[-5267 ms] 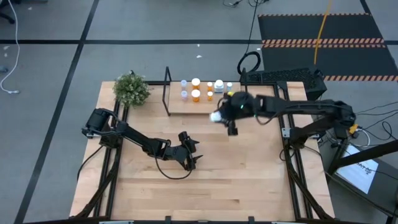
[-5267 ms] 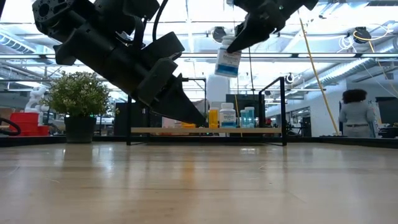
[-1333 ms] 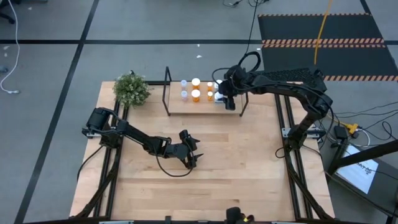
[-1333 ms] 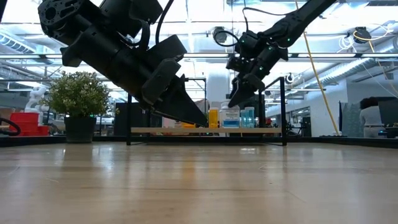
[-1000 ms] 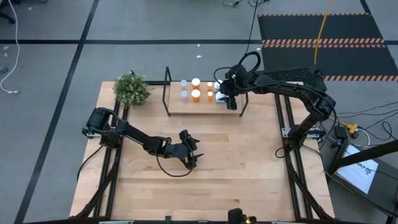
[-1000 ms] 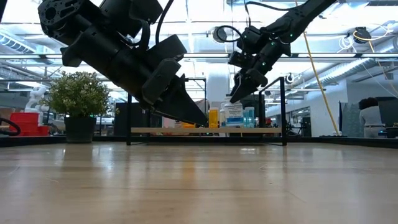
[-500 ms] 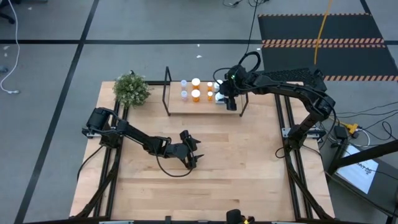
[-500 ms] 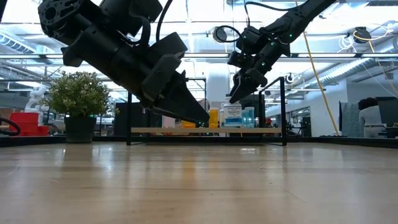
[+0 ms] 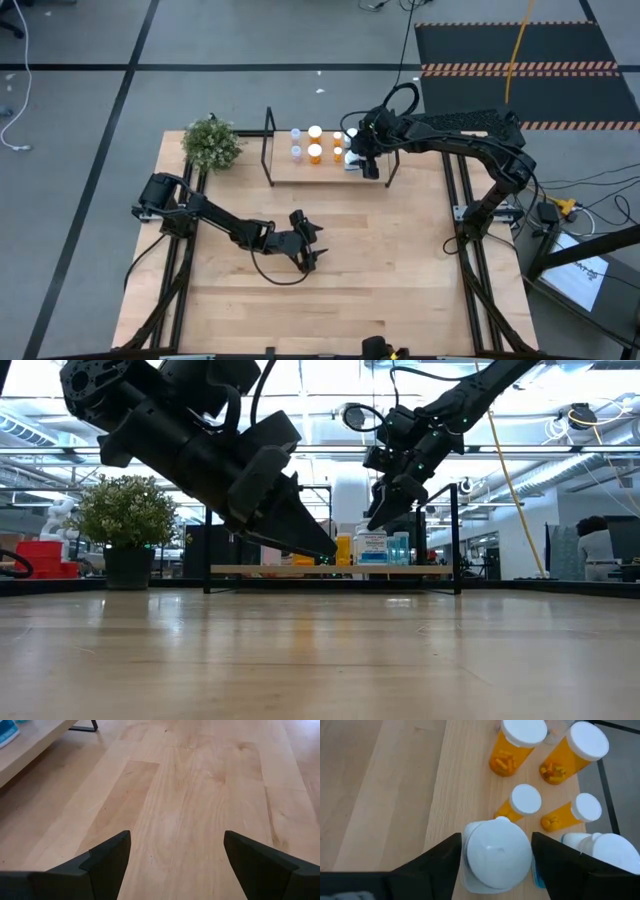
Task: Pick and place medicine bottles onto shelf by color
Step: Put the white pill bottle on the shelf aligned with the other white pill bottle, then return to Home Position
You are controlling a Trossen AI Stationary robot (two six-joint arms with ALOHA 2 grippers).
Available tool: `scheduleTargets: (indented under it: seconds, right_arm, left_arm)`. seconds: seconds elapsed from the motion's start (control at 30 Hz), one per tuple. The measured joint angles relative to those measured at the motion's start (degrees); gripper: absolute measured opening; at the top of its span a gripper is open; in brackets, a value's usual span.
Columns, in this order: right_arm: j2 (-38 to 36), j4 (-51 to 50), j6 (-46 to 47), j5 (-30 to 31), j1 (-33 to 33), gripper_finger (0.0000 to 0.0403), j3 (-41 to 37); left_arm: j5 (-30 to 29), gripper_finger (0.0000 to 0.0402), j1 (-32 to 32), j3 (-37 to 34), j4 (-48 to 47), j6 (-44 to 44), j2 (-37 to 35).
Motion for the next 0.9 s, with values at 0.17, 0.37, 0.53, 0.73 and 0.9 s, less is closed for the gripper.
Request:
scheduleTargets:
  seconds: [0.17, 0.37, 0.53, 0.73, 0.9]
  right_arm:
    - [0.0, 0.1, 0.0, 0.0, 0.0, 0.0247, 0.0]
    - [-1.2, 1.2, 0.8, 0.1, 0.0, 0.0249, 0.0]
    - [-3.2, 2.1, 1.6, 1.1, 0.0, 0.0249, 0.0]
    - [-7.1, 1.7, 3.6, 1.9, 1.4, 0.0249, 0.0]
    - [-12.0, -0.5, 7.3, 5.2, 5.7, 0.0249, 0.0]
  left_arm:
    - [0.0, 0.0321, 0.0, 0.0, 0.0, 0.0, 0.0]
    - [0.0, 0.0321, 0.0, 0.0, -0.1, 0.1, 0.0]
    - [0.0, 0.0321, 0.0, 0.0, -0.1, 0.5, 0.0]
    - [0.0, 0.0321, 0.0, 0.0, -0.1, 0.5, 0.0]
    - [0.0, 0.0321, 0.0, 0.0, -0.1, 1.2, 0.0]
